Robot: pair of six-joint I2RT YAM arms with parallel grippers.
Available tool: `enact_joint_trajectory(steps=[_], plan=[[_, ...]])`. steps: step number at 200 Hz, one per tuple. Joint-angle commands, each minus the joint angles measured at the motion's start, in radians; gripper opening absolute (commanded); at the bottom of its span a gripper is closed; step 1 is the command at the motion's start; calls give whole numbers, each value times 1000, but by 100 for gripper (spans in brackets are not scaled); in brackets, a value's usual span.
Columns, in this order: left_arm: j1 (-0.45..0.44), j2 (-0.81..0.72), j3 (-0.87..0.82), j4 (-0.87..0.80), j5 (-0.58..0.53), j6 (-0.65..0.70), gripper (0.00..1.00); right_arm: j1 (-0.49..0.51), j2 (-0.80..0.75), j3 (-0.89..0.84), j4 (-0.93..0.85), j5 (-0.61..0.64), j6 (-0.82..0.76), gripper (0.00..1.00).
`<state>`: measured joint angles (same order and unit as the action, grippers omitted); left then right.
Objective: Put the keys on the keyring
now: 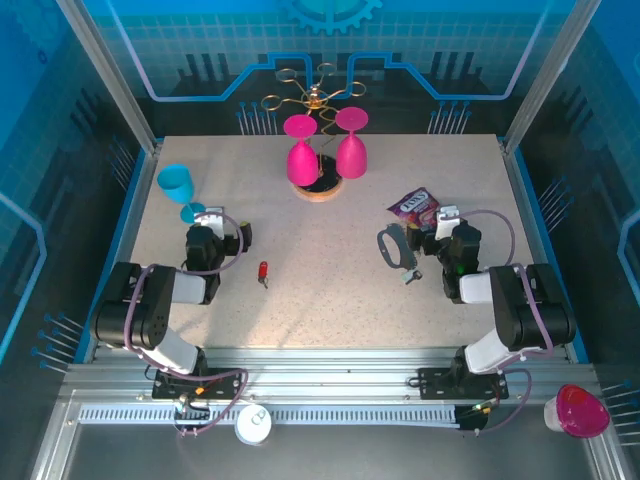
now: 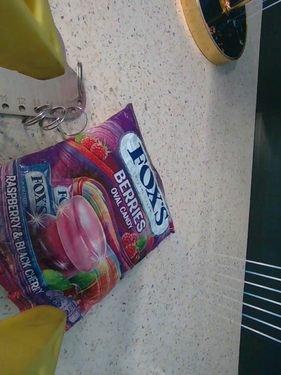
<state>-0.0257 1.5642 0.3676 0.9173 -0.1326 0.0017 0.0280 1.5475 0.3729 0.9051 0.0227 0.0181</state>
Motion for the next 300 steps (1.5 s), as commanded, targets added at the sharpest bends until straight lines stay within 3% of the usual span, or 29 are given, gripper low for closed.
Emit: enact_joint_trajectory(steps=[1, 205, 220, 237, 265, 300], plan=[[10, -12, 20, -2, 27, 1, 99, 16, -6, 21, -5, 16, -14, 100], [18, -14, 15, 2, 43, -5, 99, 7, -7, 12, 7, -19, -15, 100], [18, -35, -18, 54, 16, -11, 99, 12, -37, -35, 79, -44, -34, 100], [18, -131, -56, 44, -23, -26, 99, 46, -137, -81, 78, 24, -50, 100], [18, -376, -35, -198, -40, -67, 99, 147, -357, -42, -178, 119, -88, 98], [17, -572, 34, -510, 7, -221, 99, 192, -506, 134, -705, 210, 292, 87]])
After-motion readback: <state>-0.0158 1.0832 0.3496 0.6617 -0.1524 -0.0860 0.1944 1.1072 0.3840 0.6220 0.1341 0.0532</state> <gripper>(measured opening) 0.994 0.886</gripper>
